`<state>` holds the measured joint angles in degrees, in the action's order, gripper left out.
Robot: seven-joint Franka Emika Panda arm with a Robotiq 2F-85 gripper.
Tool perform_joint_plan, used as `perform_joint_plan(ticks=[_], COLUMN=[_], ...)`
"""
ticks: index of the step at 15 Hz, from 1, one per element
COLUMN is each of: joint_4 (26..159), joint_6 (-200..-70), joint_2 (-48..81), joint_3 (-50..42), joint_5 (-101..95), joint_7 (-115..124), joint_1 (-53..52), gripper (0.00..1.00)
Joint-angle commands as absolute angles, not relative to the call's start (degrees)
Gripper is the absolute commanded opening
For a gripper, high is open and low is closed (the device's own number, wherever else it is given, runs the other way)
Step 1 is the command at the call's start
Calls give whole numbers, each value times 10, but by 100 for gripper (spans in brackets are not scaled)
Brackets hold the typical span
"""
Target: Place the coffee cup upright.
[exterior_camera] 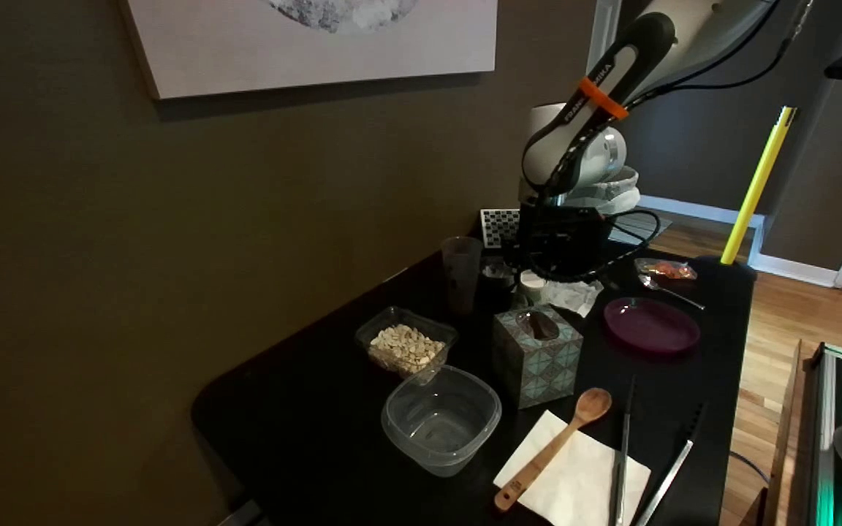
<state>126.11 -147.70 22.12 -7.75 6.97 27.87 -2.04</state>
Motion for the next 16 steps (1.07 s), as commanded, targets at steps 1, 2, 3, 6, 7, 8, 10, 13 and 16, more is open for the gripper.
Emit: perform_joint_plan(ticks=[1, 2, 3, 6, 7, 8, 10, 13, 16], joint_4=[1306, 1311, 1316, 1324, 1329, 1331, 1336, 1343, 1349], joint_6=[-1543, -1558, -1573, -1607, -1620, -1633, -1666, -1709, -1726], joint_2=[205, 207, 210, 217, 219, 223, 230, 245, 255], joint_3=[-108, -118, -129, -153, -160, -166, -186, -221, -231], joint_5=[21, 6, -7, -41, -49, -55, -72, -87, -68], joint_7=[330, 345, 359, 392, 402, 409, 426, 445, 432], joint_1=[-51, -61, -70, -93, -101, -107, -126, -162, -178], gripper=[41, 41, 41, 41, 41, 41, 41, 43, 56])
